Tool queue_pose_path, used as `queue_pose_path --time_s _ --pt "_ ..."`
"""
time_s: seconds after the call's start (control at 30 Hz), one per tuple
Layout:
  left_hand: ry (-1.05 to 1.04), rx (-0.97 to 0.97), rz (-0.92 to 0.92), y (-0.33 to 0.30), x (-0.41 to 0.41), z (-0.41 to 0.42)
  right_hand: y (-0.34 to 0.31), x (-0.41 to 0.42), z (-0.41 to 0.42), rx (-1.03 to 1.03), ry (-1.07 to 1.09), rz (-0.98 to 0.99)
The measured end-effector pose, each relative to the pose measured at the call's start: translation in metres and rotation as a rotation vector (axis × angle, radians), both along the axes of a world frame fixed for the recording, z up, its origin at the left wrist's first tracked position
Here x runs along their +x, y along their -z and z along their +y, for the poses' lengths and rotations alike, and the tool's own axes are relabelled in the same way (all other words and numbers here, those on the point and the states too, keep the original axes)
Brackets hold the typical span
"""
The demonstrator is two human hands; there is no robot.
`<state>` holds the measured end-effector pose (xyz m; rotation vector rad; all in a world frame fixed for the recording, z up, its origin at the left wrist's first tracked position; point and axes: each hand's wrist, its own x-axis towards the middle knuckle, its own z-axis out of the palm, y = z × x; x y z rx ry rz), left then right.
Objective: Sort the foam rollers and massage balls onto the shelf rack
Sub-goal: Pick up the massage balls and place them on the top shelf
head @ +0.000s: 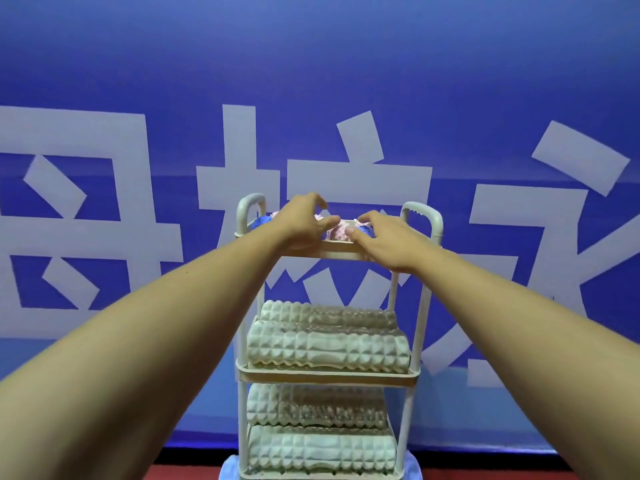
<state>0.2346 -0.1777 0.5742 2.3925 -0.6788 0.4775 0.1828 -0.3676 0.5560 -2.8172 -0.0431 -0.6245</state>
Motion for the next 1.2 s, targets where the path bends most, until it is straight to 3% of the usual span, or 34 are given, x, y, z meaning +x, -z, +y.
queue_pose_path --time_s 0.17,0.37,0.5,0.63,0.8,1.2 --pt "0.003 -0.008 -0.058 0.007 -0.001 0.005 0.004 -0.006 0.006 -0.087 0.017 -0.125" --pt "0.053 -0.185 -0.301 0.026 -0.030 0.008 0.018 -0.023 0.009 0.062 -0.149 -0.372" --pt "0.032 -0.273 -0.456 0.068 -0.058 0.016 0.055 -0.053 0.023 0.112 -0.258 -0.544" --pt "0.020 -0.276 -0.503 0.139 -0.097 0.034 0.120 -0.093 0.038 0.136 -0.259 -0.565" --pt "0.001 -0.189 -0.308 0.262 -0.136 0.054 0.244 -0.137 0.049 0.175 -0.206 -0.376" --pt "0.031 0.082 0.281 0.565 -0.203 0.082 0.561 -0.214 0.041 0.326 0.161 0.383"
